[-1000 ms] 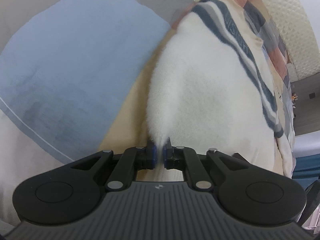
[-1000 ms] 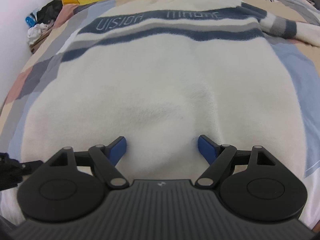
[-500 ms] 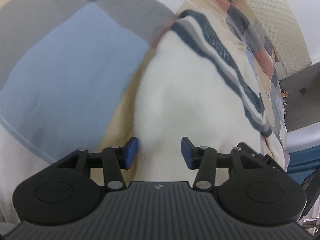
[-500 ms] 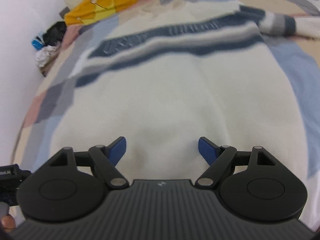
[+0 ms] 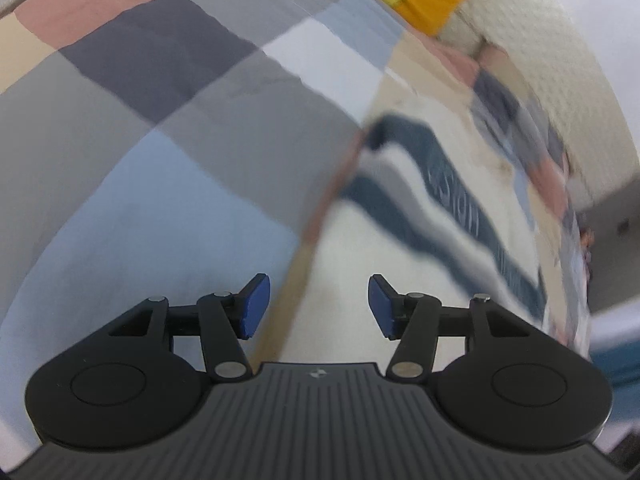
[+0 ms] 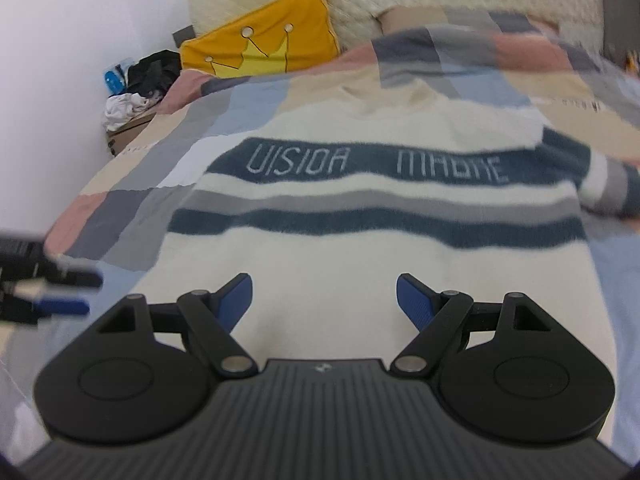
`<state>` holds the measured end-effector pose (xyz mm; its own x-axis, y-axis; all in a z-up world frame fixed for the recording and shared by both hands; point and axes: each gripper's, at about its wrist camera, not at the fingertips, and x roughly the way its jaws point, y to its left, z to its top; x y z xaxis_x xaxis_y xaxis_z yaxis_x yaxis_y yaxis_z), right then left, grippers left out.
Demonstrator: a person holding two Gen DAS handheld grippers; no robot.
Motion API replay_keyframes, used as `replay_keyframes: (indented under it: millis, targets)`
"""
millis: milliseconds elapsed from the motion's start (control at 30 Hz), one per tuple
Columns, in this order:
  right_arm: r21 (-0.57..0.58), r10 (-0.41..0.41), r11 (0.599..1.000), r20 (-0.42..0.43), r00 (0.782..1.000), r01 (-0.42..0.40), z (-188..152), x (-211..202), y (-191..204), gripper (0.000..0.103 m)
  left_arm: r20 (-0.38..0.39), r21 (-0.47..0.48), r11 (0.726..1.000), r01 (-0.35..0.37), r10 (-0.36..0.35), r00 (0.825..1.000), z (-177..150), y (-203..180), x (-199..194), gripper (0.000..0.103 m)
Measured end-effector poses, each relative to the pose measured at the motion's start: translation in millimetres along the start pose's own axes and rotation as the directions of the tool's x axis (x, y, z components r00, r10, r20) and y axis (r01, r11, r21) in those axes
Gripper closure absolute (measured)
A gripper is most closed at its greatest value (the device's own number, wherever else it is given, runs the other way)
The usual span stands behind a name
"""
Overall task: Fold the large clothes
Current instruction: 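Grasp the striped sleeve cuff with the left gripper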
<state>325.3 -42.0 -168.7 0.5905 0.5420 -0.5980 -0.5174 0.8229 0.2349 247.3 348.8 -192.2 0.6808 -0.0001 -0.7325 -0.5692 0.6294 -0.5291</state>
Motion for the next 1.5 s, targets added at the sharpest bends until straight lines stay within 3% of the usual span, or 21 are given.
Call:
replay_keyframes:
  millis: [200, 300, 533, 667, 767, 833, 933, 1033, 1167, 1367, 1500]
  targets:
    - [0.090, 0.054, 0.995, -0.035, 0.998, -0.051, -1.6, 24.3, -13.8, 0.022, 0.086, -0.045, 0.999, -0.002, 0.006, 0.996, 57.1, -15.2, 47.0, 0.034]
    - [0.106, 0.056, 0.993, -0.050, 0.997, -0.050, -3.1, 35.1, -15.9, 0.022, 0.101, -0.082, 0.996, 0.043, -0.035, 0.994, 79.1, -19.1, 73.7, 0.032]
    - [0.114, 0.039, 0.993, -0.024, 0.999, -0.036, 3.0, 51.3, -17.8, 0.022, 0.088, -0.083, 0.979, 0.185, -0.178, 0.980, 99.0, -45.9, 134.7, 0.032]
    - [0.130, 0.025, 0.991, -0.020, 0.999, -0.022, 6.5, 57.6, -23.3, 0.022, 0.063, -0.048, 0.988, 0.148, -0.145, 0.987, 100.9, -62.7, 164.6, 0.034]
    - [0.157, 0.009, 0.988, -0.008, 1.000, -0.007, 9.6, 57.8, -30.2, 0.022, 0.068, -0.030, 0.987, 0.157, -0.155, 0.986, 103.3, -68.2, 177.8, 0.049]
    - [0.178, 0.002, 0.984, 0.000, 1.000, -0.002, 11.0, 56.6, -37.0, 0.022, 0.059, 0.000, 0.988, 0.152, -0.151, 0.987, 106.2, -77.1, 182.4, 0.076]
    - [0.217, -0.027, 0.976, 0.005, 1.000, 0.025, 13.9, 53.3, -48.8, 0.022, 0.084, 0.109, 0.990, 0.092, -0.102, 0.991, 105.0, -99.2, 173.5, 0.087]
    - [0.263, -0.038, 0.964, 0.003, 0.999, 0.035, 15.4, 49.2, -60.0, 0.022, 0.117, 0.222, 0.972, 0.082, -0.110, 0.987, 96.9, -128.1, 155.4, 0.089]
    - [0.264, -0.113, 0.960, 0.046, 0.993, 0.097, 17.8, 37.7, -67.2, 0.022, 0.123, 0.348, 0.933, 0.097, -0.148, 0.981, 76.9, -176.5, 132.0, 0.090]
    - [0.413, -0.197, 0.897, 0.051, 0.979, 0.159, 17.4, 23.9, -106.3, 0.022, 0.039, 0.493, 0.850, 0.186, -0.235, 0.971, 17.2, -244.1, 125.6, 0.092]
    - [0.483, -0.238, 0.853, 0.021, 0.971, 0.199, 13.6, 21.5, -128.2, 0.022, -0.042, 0.560, 0.801, 0.211, -0.227, 0.973, -28.5, -266.3, 155.9, 0.092]
